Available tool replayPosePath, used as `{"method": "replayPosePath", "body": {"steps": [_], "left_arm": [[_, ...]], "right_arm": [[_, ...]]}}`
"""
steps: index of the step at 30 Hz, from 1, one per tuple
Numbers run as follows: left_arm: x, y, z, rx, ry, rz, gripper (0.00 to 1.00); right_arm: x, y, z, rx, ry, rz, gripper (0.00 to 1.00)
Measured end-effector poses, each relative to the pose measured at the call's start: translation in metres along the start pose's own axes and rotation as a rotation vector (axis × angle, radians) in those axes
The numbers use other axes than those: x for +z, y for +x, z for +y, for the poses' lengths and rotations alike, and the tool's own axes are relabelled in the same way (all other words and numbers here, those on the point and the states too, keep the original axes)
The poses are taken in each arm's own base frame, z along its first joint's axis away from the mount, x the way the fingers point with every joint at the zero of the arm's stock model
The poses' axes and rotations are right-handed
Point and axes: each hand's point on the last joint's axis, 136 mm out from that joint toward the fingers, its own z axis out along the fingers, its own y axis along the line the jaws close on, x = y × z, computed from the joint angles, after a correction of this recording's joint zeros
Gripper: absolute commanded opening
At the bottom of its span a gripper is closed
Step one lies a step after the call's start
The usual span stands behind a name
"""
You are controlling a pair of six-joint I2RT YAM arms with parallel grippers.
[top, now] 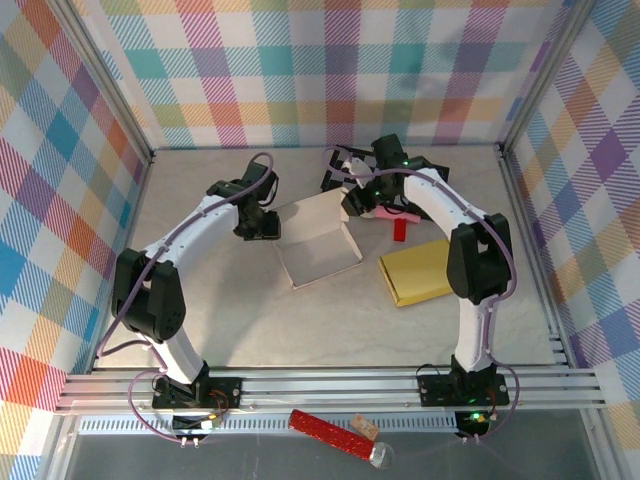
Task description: Fold the paper box
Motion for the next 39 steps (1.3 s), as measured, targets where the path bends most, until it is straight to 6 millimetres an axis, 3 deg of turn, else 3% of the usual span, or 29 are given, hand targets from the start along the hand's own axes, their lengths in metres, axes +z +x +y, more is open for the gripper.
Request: {"method": "replayPosePath", "body": {"steps": [12,23,28,33,39], "left_arm": [[0.007,-0.013,-0.008,0.005,0.021,-0.009,0.2],[0.012,-0.017,-0.011,0.019,0.022,-0.01,0.06],[0.011,-0.019,-0.011,0.018,0.024,-0.014,0.04],[0.013,-0.022,-0.012,0.018,0.023,-0.02,0.03],[0.014,-0.026,-0.013,0.017,0.024,-0.025,0.03]], "right_arm": [[0.009,-0.008,0.006,-0.025,0.004,0.005,0.23],[0.009,0.001,0.004,-0.015,0.031,0.049,0.19],[0.011,0.005,0.005,-0.019,0.05,0.074,0.23],[0.012,0.006,0.003,-0.019,0.074,0.084,0.16],[0.009,0.006,0.002,-0.017,0.091,0.093,0.17]]}}
